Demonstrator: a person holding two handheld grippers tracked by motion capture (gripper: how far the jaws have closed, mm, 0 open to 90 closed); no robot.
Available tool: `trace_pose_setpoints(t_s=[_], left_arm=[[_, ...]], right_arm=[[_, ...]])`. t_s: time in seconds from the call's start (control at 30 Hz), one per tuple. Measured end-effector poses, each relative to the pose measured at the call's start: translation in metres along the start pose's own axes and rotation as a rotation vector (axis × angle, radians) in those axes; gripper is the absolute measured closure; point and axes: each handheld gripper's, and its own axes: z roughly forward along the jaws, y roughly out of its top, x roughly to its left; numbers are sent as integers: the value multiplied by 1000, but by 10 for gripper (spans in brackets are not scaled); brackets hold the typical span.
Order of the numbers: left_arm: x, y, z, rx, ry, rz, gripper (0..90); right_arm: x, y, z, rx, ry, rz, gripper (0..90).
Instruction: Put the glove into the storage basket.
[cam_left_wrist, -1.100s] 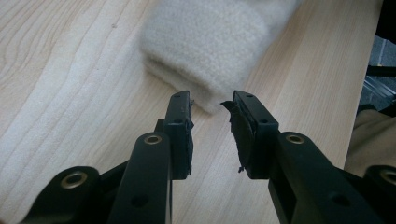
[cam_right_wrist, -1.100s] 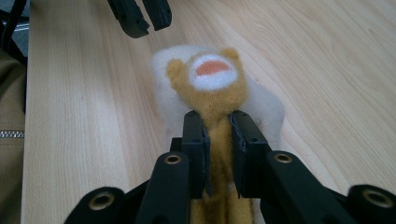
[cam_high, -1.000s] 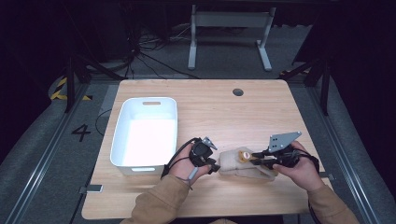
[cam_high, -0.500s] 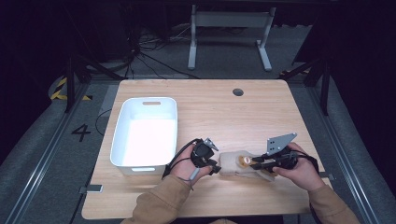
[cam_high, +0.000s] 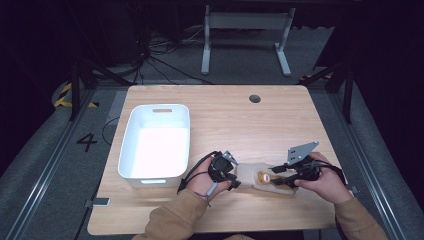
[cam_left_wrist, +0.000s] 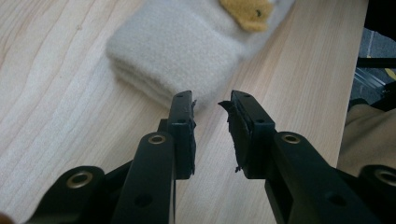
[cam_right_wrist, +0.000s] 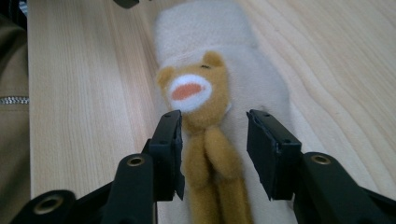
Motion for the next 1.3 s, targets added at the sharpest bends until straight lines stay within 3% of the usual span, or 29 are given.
trace_pose_setpoints(t_s=[0.27,0.37,0.4,0.63,0.67,0.9,0.97,1.0,1.03,1.1,1.13,1.3], left_arm=[[-2,5,0,-31,0,27,745],[-3,8,1,-34,-6,37,748],[-4,8,1,-36,-5,37,752],[-4,12,6,-28,-9,54,759],[-4,12,6,-28,-7,54,758],[-5,15,8,-23,-12,63,752],[-5,15,8,-18,-13,63,750],[-4,14,8,-18,-14,60,750],[-4,14,8,-18,-14,60,750],[-4,14,9,-15,-12,60,751],[-3,14,10,-9,-14,61,751],[-4,13,15,7,-20,65,754]], right_arm=[[0,-7,-15,-10,-37,49,722],[0,-11,-18,26,-24,59,679],[-1,-14,-19,24,-52,63,691],[-6,-26,-28,54,-86,118,655],[-8,-31,-29,74,-118,130,649],[-16,-47,-27,125,-120,181,640],[-18,-49,-25,126,-123,192,664],[-19,-50,-24,126,-110,197,741],[-19,-50,-24,126,-110,197,741],[-19,-50,-23,129,-102,195,849],[-19,-50,-24,127,-105,192,860],[-17,-44,-35,64,-195,189,870]])
